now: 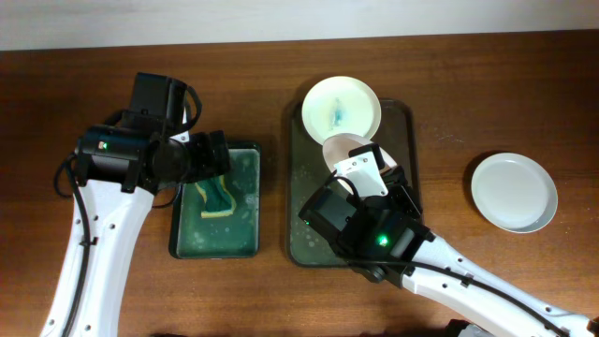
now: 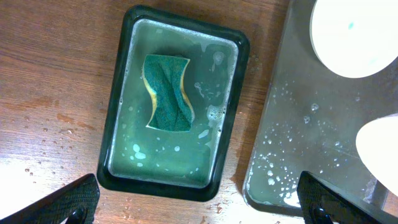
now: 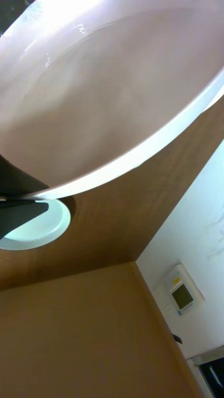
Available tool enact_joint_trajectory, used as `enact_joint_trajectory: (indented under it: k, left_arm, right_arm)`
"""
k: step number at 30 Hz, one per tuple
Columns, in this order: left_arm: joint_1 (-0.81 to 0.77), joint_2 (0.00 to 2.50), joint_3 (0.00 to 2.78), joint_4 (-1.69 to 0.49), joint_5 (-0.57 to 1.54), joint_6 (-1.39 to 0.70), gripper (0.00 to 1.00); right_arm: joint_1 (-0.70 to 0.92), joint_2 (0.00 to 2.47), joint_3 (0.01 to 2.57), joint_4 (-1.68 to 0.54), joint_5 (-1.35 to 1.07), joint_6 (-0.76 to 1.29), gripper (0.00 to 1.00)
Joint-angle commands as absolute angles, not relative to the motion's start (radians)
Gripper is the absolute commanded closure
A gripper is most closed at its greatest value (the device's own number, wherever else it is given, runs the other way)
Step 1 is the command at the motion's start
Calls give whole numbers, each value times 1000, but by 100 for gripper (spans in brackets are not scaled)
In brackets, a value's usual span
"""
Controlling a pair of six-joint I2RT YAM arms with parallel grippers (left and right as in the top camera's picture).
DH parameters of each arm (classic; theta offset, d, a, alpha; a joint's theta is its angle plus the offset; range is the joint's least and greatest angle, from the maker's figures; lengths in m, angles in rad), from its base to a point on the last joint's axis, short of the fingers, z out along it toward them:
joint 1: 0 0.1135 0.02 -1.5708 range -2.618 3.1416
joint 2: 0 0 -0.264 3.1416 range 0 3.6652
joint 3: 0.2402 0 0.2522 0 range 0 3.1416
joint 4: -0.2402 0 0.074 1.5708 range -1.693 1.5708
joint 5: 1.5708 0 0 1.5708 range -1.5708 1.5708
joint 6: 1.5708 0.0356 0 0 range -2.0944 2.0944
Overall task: Clean dirty plates on tray and stack at the side
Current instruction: 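Lift the pink-rimmed plate with right gripper and stack it on cleaned plate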
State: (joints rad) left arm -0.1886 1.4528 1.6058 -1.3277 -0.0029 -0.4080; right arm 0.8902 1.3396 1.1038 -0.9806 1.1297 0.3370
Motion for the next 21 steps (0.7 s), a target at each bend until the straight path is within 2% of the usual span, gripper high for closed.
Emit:
enact_joint_trajectory:
  k: [1,17,20,21]
  left_arm:
    - [-185,1443,1608,-1329,4,-403,0]
    - [-185,1443,1608,-1329,4,-403,0]
    - [-185,1443,1608,-1329,4,-403,0]
    - [-185,1443,1608,-1329,4,-403,0]
  right_arm:
    - [896,1325,1111,-981,1172,353,96]
    - [896,1325,1111,-979,1172,355,96]
    - [859,1325,1111,-980,1140,476,96]
    - [797,1325,1111,-975,1045,524,96]
